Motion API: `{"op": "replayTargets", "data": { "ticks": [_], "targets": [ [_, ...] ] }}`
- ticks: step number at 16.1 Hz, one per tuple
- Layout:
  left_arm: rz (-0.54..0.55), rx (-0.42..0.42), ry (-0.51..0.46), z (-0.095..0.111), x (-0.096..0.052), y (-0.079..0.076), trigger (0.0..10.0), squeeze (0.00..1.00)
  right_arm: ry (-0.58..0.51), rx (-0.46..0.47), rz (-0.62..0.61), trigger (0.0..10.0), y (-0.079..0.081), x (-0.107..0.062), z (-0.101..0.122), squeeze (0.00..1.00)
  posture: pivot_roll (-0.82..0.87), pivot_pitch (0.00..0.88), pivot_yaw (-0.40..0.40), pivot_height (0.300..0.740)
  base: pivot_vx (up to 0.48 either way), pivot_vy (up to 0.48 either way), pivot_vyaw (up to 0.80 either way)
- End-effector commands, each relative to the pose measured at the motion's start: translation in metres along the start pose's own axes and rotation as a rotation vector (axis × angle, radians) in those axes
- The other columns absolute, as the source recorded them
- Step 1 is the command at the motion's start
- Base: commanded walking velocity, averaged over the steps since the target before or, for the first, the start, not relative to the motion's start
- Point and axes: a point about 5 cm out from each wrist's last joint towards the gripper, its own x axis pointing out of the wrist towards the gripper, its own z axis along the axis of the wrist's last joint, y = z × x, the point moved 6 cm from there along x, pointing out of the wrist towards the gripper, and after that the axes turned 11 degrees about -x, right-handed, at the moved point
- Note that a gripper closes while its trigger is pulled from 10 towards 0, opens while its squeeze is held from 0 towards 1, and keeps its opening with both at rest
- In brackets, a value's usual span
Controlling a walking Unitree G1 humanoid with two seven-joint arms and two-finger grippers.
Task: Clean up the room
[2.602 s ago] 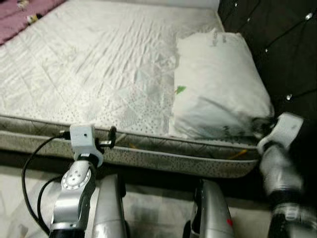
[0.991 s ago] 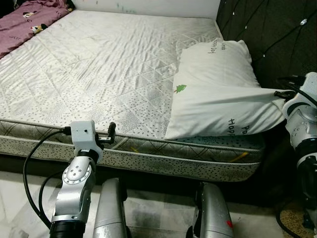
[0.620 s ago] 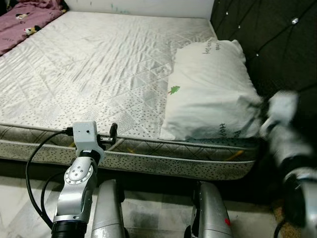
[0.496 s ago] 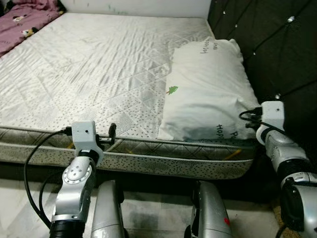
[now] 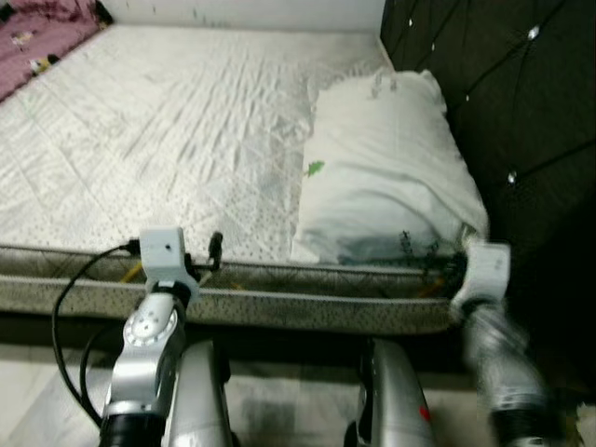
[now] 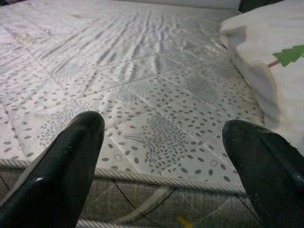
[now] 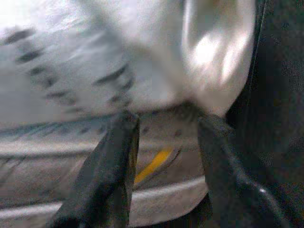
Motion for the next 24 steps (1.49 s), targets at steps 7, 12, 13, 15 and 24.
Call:
{"op": "replayTargets", "data": {
  "ticks": [7,12,13,15,24],
  "targets": [
    [0.038,-0.016,-0.028,0.003,-0.007,0.002,10.0,0.0,-0.311,0.072,0.106,10.0,0.04,-0.039,0.074,1.0,0.01,0.0,0.03,0.506,0.0,0.0,0.0],
    [0.035,-0.004,-0.036,0.0,-0.005,-0.001,10.0,0.0,-0.358,0.093,0.145,10.0,0.072,-0.043,0.096,1.0,-0.01,0.0,0.047,0.506,0.0,0.0,0.0],
    [0.029,-0.003,-0.038,0.001,-0.004,-0.003,10.0,0.0,-0.33,0.091,0.161,10.0,0.08,-0.043,0.091,1.0,0.0,0.0,0.043,0.506,0.0,0.0,0.0],
    [0.016,0.003,-0.041,0.0,-0.003,-0.005,10.0,0.0,-0.307,0.075,0.153,10.0,0.082,-0.037,0.091,1.0,0.0,0.0,0.026,0.506,0.0,0.0,0.0],
    [-0.005,0.006,-0.068,0.004,0.006,-0.012,10.0,0.0,-0.352,0.106,0.22,10.0,0.087,-0.023,0.111,0.0,0.01,0.0,0.01,0.578,0.0,0.0,0.0]
  ]
}}
